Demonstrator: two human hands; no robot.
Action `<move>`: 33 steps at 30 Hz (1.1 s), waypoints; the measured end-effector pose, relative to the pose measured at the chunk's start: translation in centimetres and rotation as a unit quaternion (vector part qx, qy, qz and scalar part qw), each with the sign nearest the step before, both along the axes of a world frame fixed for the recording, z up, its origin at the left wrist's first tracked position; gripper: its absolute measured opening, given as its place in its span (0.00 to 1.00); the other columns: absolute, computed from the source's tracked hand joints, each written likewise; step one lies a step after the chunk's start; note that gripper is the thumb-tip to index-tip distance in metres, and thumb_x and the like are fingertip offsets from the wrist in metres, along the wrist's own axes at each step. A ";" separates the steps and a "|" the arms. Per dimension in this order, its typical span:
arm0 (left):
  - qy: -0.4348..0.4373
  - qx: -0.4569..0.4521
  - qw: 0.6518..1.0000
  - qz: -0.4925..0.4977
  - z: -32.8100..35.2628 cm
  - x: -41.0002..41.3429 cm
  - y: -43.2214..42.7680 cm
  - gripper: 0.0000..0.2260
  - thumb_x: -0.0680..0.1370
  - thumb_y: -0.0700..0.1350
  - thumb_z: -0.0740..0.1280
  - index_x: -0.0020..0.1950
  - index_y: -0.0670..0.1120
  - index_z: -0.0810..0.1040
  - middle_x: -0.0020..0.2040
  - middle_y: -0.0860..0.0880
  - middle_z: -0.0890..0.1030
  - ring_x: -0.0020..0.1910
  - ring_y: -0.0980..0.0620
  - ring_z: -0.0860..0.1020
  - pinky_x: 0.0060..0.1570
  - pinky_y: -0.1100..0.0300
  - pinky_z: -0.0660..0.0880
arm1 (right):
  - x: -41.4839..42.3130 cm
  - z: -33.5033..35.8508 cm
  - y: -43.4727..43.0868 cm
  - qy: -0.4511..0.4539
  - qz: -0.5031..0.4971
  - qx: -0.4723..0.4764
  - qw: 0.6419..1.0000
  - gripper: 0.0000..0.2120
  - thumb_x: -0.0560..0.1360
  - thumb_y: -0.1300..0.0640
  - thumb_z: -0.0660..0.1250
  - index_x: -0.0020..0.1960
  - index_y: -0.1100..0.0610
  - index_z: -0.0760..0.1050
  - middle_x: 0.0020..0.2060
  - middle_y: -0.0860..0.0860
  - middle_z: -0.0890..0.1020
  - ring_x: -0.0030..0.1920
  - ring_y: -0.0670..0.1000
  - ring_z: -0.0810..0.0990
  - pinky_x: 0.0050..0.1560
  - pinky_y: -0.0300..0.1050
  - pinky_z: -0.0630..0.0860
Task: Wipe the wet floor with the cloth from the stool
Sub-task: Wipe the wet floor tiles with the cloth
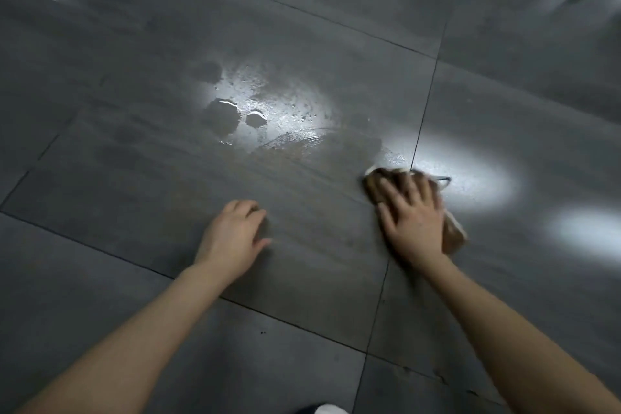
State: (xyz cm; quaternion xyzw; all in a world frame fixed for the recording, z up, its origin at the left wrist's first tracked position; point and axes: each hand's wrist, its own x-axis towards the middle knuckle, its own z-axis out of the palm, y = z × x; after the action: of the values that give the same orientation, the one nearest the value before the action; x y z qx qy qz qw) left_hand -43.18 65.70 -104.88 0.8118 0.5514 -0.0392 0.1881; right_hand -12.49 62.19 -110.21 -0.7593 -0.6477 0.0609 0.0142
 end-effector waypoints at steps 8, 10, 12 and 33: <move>0.044 -0.072 0.983 -0.160 -1.8 3.4 1.8 0.38 0.70 0.62 0.65 0.75 0.52 0.55 0.78 0.51 0.50 0.77 0.49 0.51 0.70 0.52 0.65 | -4.8 0.0 15.4 0.023 -0.090 -0.023 0.995 0.27 0.78 0.38 0.50 0.75 0.42 0.58 0.77 0.57 0.55 0.75 0.68 0.49 0.71 0.71 0.39; 0.056 -0.044 0.975 -0.209 -1.6 2.8 2.3 0.38 0.64 0.63 0.71 0.70 0.50 0.66 0.74 0.46 0.64 0.72 0.45 0.65 0.59 0.51 0.76 | -8.6 -0.1 15.2 0.020 0.125 -0.016 0.992 0.24 0.78 0.38 0.51 0.73 0.40 0.61 0.76 0.56 0.60 0.75 0.67 0.52 0.71 0.70 0.43; 0.069 -0.025 0.966 -0.248 -1.7 2.5 3.0 0.38 0.57 0.64 0.75 0.63 0.48 0.76 0.65 0.44 0.77 0.63 0.44 0.76 0.47 0.52 0.82 | -7.0 -0.3 14.8 0.018 0.267 -0.006 0.964 0.23 0.78 0.38 0.51 0.71 0.39 0.64 0.75 0.55 0.62 0.75 0.64 0.55 0.71 0.69 0.47; 0.056 -0.070 0.961 -0.261 -1.6 10.5 13.1 0.48 0.64 0.61 0.72 0.75 0.45 0.51 0.73 0.51 0.42 0.76 0.48 0.52 0.71 0.56 0.63 | 8.8 -1.1 28.3 0.026 -0.053 0.031 0.998 0.22 0.78 0.42 0.51 0.72 0.38 0.62 0.76 0.50 0.60 0.75 0.59 0.55 0.73 0.63 0.51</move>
State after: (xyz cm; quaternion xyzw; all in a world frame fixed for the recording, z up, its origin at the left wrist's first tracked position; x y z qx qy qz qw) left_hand -32.65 78.78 -106.44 0.9087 0.3260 -0.1706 0.1971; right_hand -3.65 90.54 -111.28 -0.7902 -0.6073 0.0593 0.0580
